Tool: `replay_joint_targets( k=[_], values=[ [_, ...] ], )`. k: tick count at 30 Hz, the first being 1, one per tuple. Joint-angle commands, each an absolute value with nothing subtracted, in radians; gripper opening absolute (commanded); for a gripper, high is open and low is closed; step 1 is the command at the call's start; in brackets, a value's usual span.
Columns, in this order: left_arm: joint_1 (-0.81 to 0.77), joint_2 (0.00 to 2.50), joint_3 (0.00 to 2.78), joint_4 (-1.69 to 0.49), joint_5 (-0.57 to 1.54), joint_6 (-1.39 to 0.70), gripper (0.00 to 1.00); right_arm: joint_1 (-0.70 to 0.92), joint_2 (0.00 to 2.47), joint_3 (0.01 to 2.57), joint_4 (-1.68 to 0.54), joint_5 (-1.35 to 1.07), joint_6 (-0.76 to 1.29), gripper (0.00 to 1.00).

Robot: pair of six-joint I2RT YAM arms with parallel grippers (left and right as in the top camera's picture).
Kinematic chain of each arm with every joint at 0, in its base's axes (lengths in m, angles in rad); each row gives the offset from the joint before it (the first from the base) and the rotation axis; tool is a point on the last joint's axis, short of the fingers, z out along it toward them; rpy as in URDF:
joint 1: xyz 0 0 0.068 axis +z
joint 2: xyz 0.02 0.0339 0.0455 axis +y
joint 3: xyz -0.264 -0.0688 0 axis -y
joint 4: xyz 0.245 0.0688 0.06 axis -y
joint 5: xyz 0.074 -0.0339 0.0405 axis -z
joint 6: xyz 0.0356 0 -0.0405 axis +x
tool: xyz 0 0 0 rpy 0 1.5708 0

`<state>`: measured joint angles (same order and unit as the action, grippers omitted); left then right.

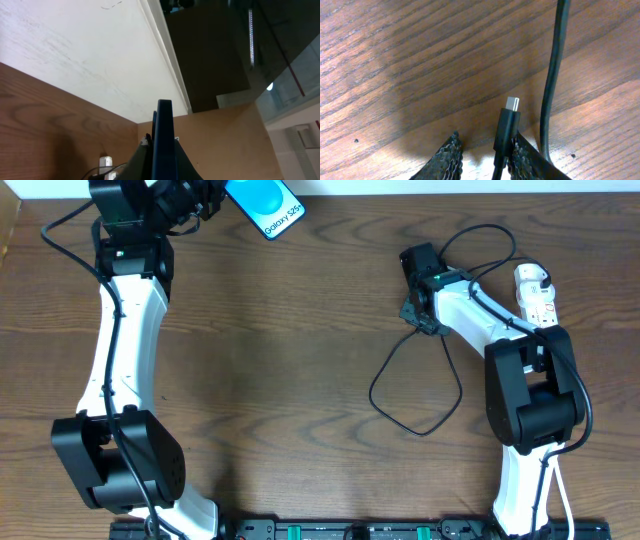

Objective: Plug charger to phone and switch on socket

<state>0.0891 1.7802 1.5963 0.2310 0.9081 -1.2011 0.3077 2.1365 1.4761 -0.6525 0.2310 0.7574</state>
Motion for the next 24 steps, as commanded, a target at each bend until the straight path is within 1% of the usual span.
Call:
replay_joint_targets(
  k=[1,2,8,10,17,24],
  values=[
    [0.091,1.778,1.607,0.241,0.926,-1.201,0.08,0.317,2.196,1.456,-0.662,0.199,0.757,0.26],
    [0.091,1.778,1.607,0.241,0.928,-1.201,0.07,0.317,2.196,1.456,-0.662,0.199,0.757,0.24],
    [0.091,1.778,1.607,0.241,0.928,-1.201,0.08,0.318,2.196,1.456,-0.662,0.199,0.757,0.24],
    [0.091,1.778,1.607,0.241,0.928,-1.201,0.07,0.318,2.196,1.456,-0.662,0.199,0.757,0.21],
    [0.091,1.778,1.607,0.241,0.928,-1.201,0.07,0.321,2.196,1.456,-0.666,0.142,0.757,0.23],
    [0.091,1.778,1.607,0.241,0.928,-1.201,0.08,0.323,2.196,1.456,-0.684,0.135,0.758,0.24]
  ],
)
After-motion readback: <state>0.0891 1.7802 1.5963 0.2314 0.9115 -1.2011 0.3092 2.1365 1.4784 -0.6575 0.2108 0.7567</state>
